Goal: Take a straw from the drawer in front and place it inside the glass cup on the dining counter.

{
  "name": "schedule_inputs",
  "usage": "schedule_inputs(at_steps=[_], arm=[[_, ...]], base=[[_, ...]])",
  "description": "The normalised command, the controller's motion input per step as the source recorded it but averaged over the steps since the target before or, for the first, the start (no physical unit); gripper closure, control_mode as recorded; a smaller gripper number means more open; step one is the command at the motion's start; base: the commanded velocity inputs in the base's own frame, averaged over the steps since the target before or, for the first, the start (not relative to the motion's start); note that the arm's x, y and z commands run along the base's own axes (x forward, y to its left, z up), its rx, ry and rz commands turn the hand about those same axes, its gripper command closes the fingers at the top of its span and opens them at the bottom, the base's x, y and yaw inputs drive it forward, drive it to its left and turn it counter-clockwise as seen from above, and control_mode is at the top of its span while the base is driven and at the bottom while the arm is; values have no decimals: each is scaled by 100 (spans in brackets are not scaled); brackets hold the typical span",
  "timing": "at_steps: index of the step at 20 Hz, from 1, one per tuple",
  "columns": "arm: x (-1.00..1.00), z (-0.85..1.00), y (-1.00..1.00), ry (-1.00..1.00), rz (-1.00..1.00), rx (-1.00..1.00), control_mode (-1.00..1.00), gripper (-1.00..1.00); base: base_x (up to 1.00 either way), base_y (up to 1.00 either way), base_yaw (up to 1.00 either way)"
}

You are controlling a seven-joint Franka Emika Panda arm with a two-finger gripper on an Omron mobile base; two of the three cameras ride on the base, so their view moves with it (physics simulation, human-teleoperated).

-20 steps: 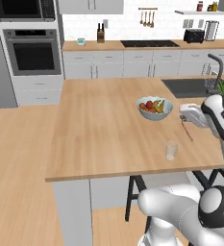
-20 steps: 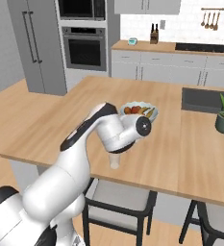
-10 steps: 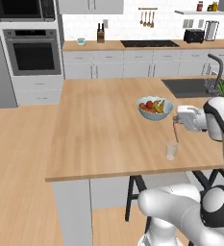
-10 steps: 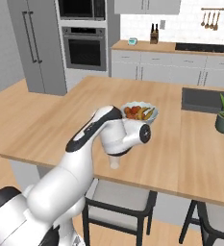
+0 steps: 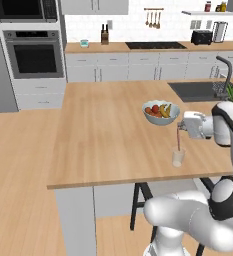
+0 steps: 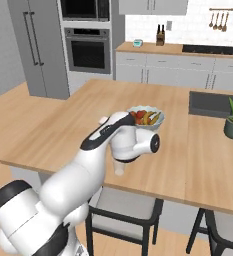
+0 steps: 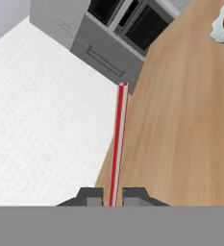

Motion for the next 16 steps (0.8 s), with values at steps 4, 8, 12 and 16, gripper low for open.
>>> schedule_inputs(at_steps=[4,8,12,16], arm=[[18,-10,-17,0,1,2,-100,100],[2,-8,-20,0,1,3,-100,100],[5,-12,-7,0,0,3,-100,100],[16,-10,0,0,0,4,-100,100]], base=[[0,0,0],[0,0,0],[0,0,0],[0,0,0]])
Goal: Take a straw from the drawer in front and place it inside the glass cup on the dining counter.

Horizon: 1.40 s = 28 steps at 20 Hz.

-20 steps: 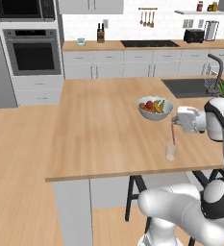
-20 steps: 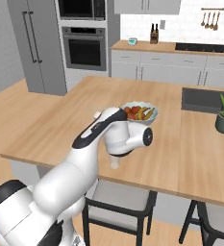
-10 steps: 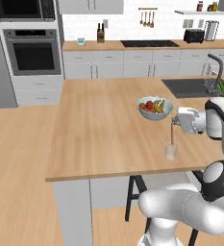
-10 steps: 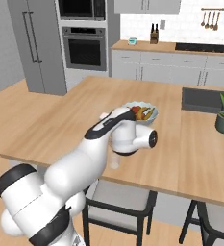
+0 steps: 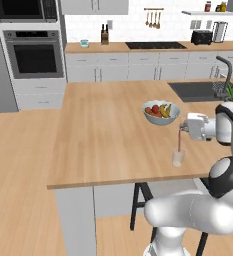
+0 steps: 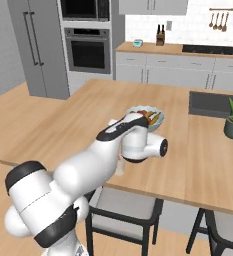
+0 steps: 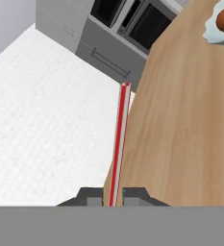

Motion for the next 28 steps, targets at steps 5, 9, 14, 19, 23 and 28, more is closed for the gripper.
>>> schedule_inputs(at_steps=[5,9,14,19,23,28], arm=[[18,-6,0,2,0,5,-100,100],[2,-4,0,0,0,3,-100,100],[0,-1,-2,0,0,2,-100,100],[0,0,-19,0,0,0,-100,100],[0,-2,-17,0,0,0,-100,100],[0,-15,-1,2,0,0,-100,100]], base=[[0,0,0],[0,0,0],[0,0,0],[0,0,0],[0,0,0],[0,0,0]])
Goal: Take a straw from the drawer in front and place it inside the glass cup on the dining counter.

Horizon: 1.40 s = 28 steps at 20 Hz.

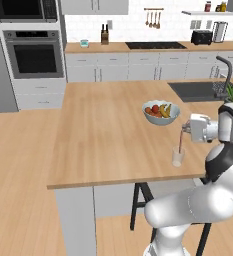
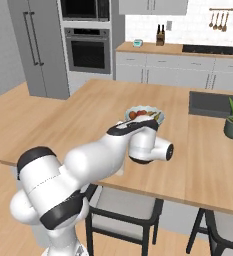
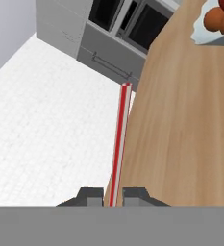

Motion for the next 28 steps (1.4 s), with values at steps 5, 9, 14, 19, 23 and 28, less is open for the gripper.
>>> schedule_inputs(at_steps=[5,9,14,19,23,28], arm=[[7,-11,0,0,0,1,-100,100],[1,-6,0,0,0,2,-100,100],[0,-6,0,0,0,1,-100,100],[0,-12,0,0,0,2,-100,100],[0,-15,0,0,0,2,-100,100],[0,-16,0,0,2,0,-100,100]], base=[[0,0,0],[0,0,0],[0,0,0],[0,0,0],[0,0,0],[0,0,0]])
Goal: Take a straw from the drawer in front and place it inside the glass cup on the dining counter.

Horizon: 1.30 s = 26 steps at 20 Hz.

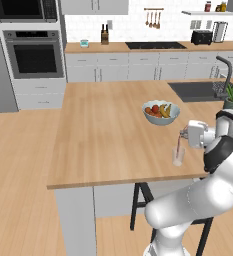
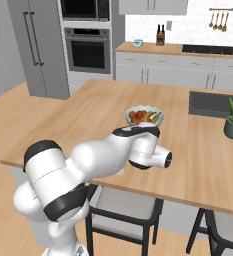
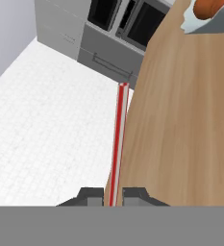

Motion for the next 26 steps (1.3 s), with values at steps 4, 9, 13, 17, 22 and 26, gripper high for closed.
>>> schedule_inputs(at_steps=[4,9,13,17,22,26], arm=[[-10,-14,0,0,3,0,-100,100],[-26,-8,-1,0,2,0,-100,-100],[-19,0,-1,0,0,0,-100,-100],[-6,0,-11,0,0,0,-100,-100],[-4,1,-23,-1,0,0,-100,-100],[-16,3,-27,0,0,0,-100,-100]], base=[[0,0,0],[0,0,0],[0,0,0],[0,0,0],[0,0,0],[0,0,0]])
